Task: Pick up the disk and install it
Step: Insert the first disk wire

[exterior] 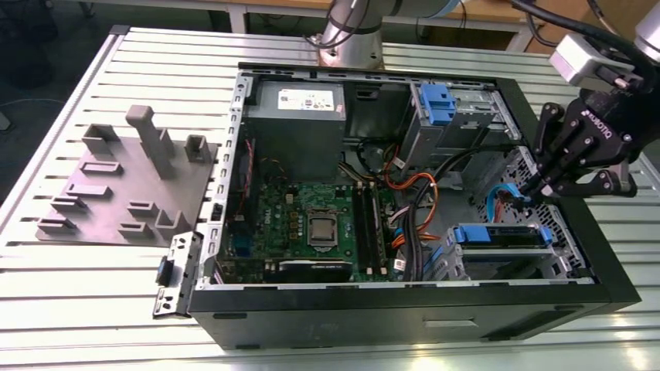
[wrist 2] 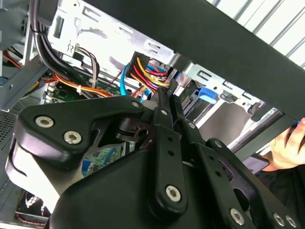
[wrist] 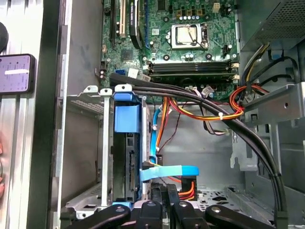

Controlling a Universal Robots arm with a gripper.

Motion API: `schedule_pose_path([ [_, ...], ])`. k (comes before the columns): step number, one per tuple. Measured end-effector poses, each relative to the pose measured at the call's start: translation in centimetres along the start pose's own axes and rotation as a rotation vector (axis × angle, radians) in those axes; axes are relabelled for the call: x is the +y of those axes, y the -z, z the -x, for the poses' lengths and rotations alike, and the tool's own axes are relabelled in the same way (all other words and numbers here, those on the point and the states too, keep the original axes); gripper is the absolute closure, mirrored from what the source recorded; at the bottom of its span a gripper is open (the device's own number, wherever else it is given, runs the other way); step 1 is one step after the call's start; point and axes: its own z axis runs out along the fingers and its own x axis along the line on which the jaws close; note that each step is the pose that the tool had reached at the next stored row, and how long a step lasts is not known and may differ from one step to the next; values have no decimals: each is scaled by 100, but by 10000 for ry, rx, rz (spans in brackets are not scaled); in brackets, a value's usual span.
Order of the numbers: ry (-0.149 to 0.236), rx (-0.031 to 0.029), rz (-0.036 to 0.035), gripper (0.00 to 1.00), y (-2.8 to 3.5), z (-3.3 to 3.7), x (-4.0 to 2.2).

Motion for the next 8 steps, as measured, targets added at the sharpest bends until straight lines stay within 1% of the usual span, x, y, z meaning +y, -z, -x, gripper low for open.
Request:
schedule_pose_path([
  [4, 4, -12, -65, 84, -9, -49, 23],
  [8, 39, -25, -174, 84, -16, -67, 62],
])
